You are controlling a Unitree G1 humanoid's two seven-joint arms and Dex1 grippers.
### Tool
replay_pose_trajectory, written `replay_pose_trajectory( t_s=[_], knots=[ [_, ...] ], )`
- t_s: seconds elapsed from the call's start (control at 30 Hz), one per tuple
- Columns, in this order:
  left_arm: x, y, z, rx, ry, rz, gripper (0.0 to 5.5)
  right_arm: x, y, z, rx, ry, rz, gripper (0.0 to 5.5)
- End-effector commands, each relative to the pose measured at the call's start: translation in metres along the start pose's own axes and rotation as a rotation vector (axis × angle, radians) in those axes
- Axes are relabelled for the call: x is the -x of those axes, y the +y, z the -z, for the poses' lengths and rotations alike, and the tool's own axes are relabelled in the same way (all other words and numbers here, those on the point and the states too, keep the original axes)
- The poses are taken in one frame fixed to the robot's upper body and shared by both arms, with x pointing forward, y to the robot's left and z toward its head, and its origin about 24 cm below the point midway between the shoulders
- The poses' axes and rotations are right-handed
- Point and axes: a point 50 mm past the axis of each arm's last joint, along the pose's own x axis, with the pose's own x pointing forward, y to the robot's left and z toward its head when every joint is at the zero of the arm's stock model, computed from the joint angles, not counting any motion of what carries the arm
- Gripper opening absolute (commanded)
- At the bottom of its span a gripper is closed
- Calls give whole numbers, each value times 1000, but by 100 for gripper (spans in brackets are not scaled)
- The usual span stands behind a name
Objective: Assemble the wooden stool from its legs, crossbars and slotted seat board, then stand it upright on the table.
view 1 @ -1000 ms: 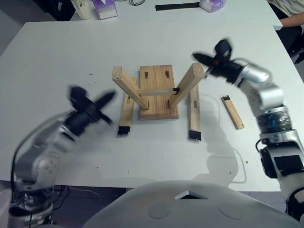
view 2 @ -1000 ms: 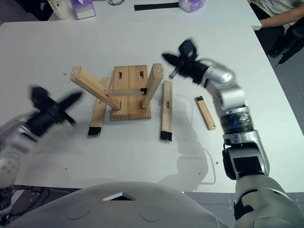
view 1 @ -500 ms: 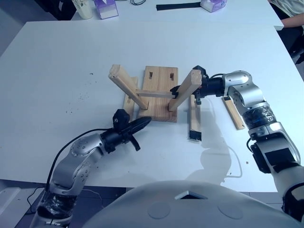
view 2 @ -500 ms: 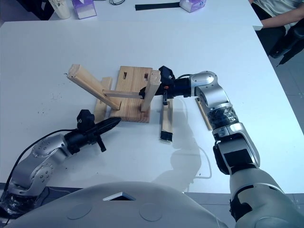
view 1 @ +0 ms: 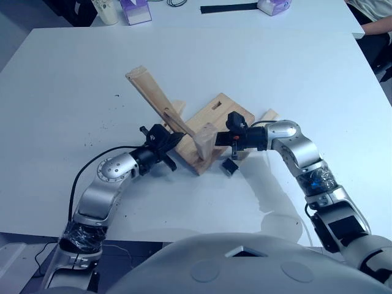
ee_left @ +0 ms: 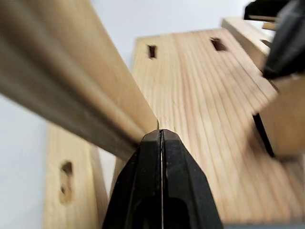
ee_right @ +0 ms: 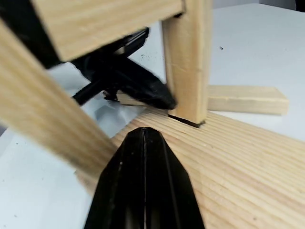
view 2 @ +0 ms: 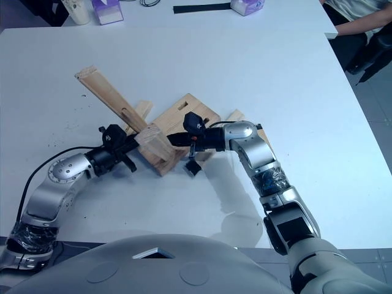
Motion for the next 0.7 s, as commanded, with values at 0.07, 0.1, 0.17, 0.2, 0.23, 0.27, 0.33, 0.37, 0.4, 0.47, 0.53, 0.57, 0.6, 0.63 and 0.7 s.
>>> replay_pose_trajectory(
  t_s=[0.07, 0.1, 0.17, 0.2, 0.23, 0.27, 0.33, 0.37, 0.4, 0.47, 0.53, 0.57, 0.6, 0.63, 0.7],
  knots=[
    [-1, 33, -10, -72, 26, -87, 0, -13, 17, -5, 3, 7, -30, 2],
    [-2, 37, -11, -83, 32, -89, 0, -17, 20, -5, 2, 14, -37, 2],
    [-7, 45, -11, -95, 37, -85, 0, -23, 25, -4, 1, 33, -50, 2],
    [-10, 48, -11, -98, 38, -82, 0, -25, 27, -3, -4, 39, -56, 2],
    [-13, 51, -11, -100, 38, -80, 0, -27, 28, -3, -5, 43, -60, 2],
    [-15, 53, -11, -100, 38, -79, 0, -28, 29, -3, -5, 44, -60, 2],
    [-15, 55, -9, -79, 30, -81, 0, -25, 25, -9, 8, 25, -33, 2],
    [-13, 55, -8, -64, 25, -86, 0, -22, 21, -13, 16, 14, -12, 2],
    [-8, 55, -7, -41, 16, -95, 0, -15, 14, -20, 30, -4, 24, 2],
    [7, 56, -6, 27, -16, -130, 0, 2, -8, -35, 79, -22, 112, 2],
    [19, 60, -9, 85, -54, -169, 0, 16, -28, -45, 127, -8, 197, 2],
    [25, 63, -10, 112, -73, -195, 0, 23, -40, -47, 164, 31, 249, 2],
    [30, 65, -10, 134, -84, -213, 0, 28, -51, -46, 203, 79, 290, 2],
    [34, 67, -9, 151, -83, -229, 0, 32, -62, -44, 244, 135, 324, 2],
    [45, 60, -2, 180, -51, -236, 0, 32, -85, -39, 303, 230, 382, 2]
  ],
)
